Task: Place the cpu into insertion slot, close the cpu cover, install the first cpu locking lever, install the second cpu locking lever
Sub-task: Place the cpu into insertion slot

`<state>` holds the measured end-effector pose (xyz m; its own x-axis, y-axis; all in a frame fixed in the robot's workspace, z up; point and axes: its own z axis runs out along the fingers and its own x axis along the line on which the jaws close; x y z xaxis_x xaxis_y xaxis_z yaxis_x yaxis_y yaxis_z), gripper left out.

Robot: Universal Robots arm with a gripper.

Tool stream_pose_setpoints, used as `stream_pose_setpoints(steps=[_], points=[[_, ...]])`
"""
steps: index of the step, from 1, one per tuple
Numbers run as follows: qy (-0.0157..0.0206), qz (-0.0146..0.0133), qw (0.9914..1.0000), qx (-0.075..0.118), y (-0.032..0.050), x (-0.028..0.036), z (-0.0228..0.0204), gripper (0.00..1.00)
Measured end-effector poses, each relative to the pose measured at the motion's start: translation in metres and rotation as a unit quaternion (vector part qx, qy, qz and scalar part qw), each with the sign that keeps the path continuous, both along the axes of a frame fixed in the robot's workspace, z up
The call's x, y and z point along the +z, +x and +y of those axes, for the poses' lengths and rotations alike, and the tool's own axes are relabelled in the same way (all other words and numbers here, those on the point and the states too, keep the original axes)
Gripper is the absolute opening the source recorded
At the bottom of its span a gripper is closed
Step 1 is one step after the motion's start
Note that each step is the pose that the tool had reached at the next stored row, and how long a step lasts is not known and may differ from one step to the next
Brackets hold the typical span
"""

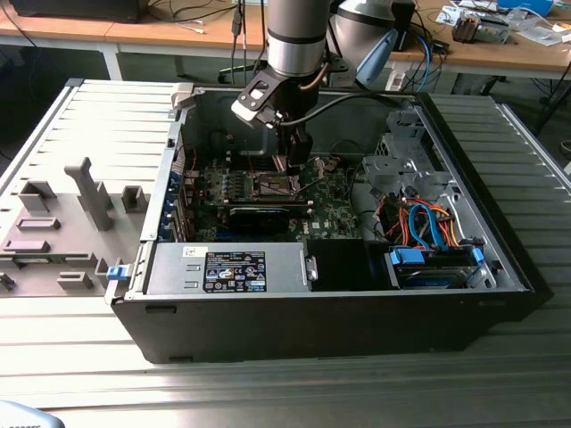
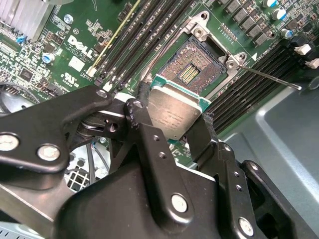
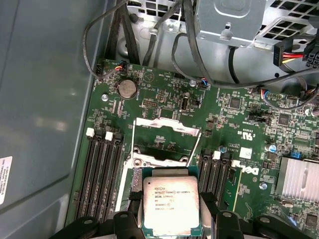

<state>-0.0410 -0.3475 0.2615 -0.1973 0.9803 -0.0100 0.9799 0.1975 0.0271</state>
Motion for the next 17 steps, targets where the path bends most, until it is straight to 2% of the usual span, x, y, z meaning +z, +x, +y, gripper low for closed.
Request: stream_pose_setpoints(steps=[17], points=[[0.0,0.0,0.99995,-0.01,0.0,-0.0013,0.0,0.55]])
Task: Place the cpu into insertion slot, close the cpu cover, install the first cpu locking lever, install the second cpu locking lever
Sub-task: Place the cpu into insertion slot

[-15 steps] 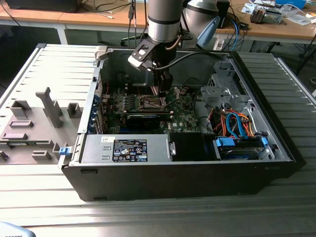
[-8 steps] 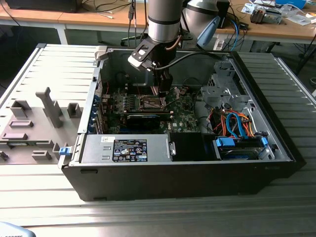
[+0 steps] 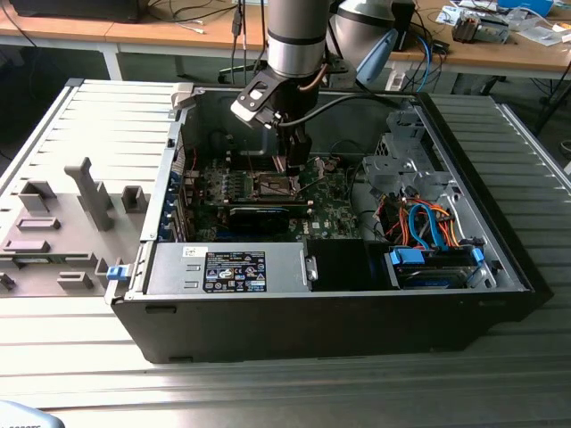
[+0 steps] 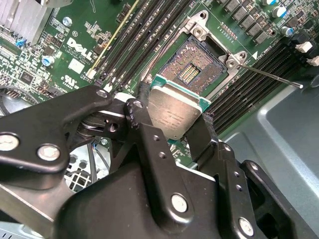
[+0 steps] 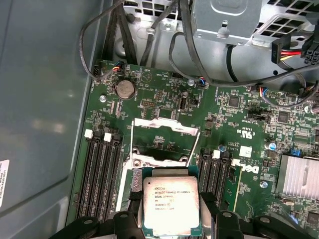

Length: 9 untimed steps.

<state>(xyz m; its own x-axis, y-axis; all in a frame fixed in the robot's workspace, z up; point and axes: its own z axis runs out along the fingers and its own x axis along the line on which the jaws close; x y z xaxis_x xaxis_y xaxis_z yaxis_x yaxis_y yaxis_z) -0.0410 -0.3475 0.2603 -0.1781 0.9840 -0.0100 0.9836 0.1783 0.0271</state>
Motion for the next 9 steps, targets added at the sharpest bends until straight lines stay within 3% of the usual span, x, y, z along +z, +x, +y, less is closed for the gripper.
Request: stream_pose_setpoints(steps=[9], points=[[0.0,0.0,0.99999,-0.004,0.0,-0.0005,0.0,0.55]])
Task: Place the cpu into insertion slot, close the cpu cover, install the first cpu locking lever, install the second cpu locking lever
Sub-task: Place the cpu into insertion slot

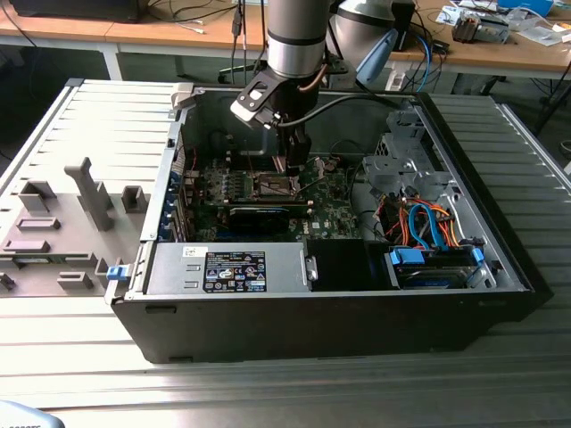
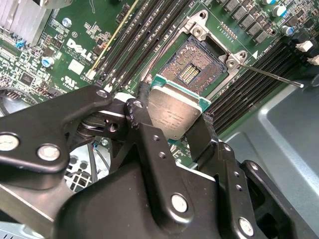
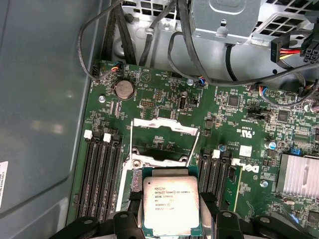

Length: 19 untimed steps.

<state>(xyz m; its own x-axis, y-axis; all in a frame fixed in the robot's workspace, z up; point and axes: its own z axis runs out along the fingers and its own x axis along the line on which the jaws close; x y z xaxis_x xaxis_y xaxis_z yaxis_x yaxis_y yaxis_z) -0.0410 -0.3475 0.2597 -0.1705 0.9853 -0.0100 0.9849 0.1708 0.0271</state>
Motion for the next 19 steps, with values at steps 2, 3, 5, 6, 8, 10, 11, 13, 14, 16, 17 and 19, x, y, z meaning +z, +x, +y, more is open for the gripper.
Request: stream_pose_setpoints(steps=[2,3,5,6,8,10,11,13,14,16,17,19], points=[[0.0,0.0,1.0,-0.001,0.0,-0.0002,0.0,0.55],[0.0,0.0,1.0,-0.002,0.0,-0.0002,0.0,0.55],[0.0,0.0,0.99999,-0.003,0.0,-0.0005,0.0,0.55],[0.0,0.0,0.99999,-0.004,0.0,-0.0006,0.0,0.55],[0.0,0.0,0.99998,-0.006,0.0,-0.0008,0.0,0.55],[0.0,0.0,0.99994,-0.011,0.0,-0.0015,0.0,0.55],[0.0,0.0,0.99991,-0.013,0.0,-0.0018,0.0,0.55],[0.0,0.0,0.99986,-0.017,0.0,-0.0022,0.0,0.55],[0.0,0.0,0.99985,-0.017,0.0,-0.0023,0.0,0.55],[0.0,0.0,0.99983,-0.018,0.0,-0.0024,0.0,0.55],[0.0,0.0,0.99982,-0.019,0.0,-0.0025,0.0,0.55],[0.0,0.0,0.9998,-0.02,0.0,-0.0026,0.0,0.55]])
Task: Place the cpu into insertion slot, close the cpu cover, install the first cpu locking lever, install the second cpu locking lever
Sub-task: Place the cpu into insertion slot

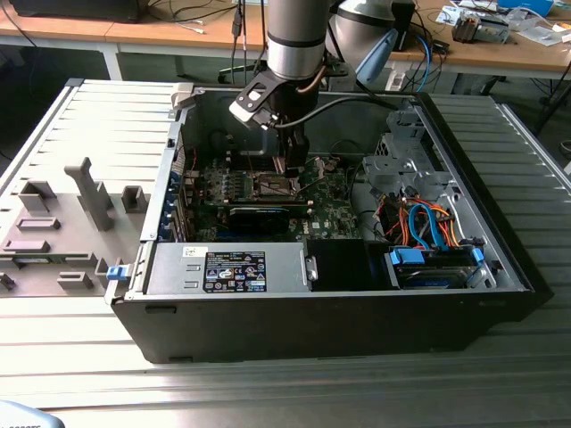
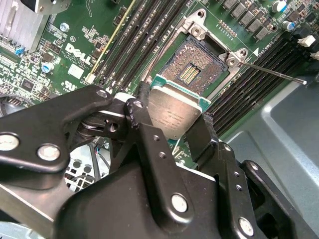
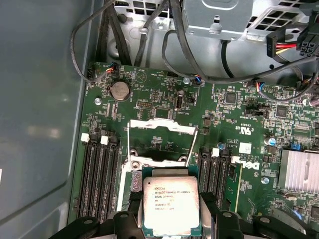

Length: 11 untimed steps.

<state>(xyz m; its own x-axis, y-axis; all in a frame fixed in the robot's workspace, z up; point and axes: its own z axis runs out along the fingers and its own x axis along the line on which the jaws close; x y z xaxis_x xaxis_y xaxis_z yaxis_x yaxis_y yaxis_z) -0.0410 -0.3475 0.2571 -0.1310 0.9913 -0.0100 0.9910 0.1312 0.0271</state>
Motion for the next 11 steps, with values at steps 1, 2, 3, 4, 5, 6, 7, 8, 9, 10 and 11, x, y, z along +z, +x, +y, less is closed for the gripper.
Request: stream_pose_setpoints(steps=[1,2,3,4,5,6,7,8,9,10,11], points=[[0.0,0.0,1.0,0.0,0.0,-0.0001,0.0,0.55],[0.0,0.0,1.0,-0.001,0.0,-0.0001,0.0,0.55],[0.0,0.0,1.0,-0.001,0.0,-0.0002,0.0,0.55],[0.0,0.0,1.0,-0.002,0.0,-0.0003,0.0,0.55],[0.0,0.0,1.0,-0.002,0.0,-0.0003,0.0,0.55],[0.0,0.0,1.0,-0.003,0.0,-0.0004,0.0,0.55],[0.0,0.0,0.99999,-0.004,0.0,-0.0005,0.0,0.55],[0.0,0.0,0.99999,-0.004,0.0,-0.0005,0.0,0.55],[0.0,0.0,0.99999,-0.005,0.0,-0.0006,0.0,0.55],[0.0,0.0,0.99999,-0.005,0.0,-0.0006,0.0,0.55],[0.0,0.0,0.99998,-0.006,0.0,-0.0007,0.0,0.55]])
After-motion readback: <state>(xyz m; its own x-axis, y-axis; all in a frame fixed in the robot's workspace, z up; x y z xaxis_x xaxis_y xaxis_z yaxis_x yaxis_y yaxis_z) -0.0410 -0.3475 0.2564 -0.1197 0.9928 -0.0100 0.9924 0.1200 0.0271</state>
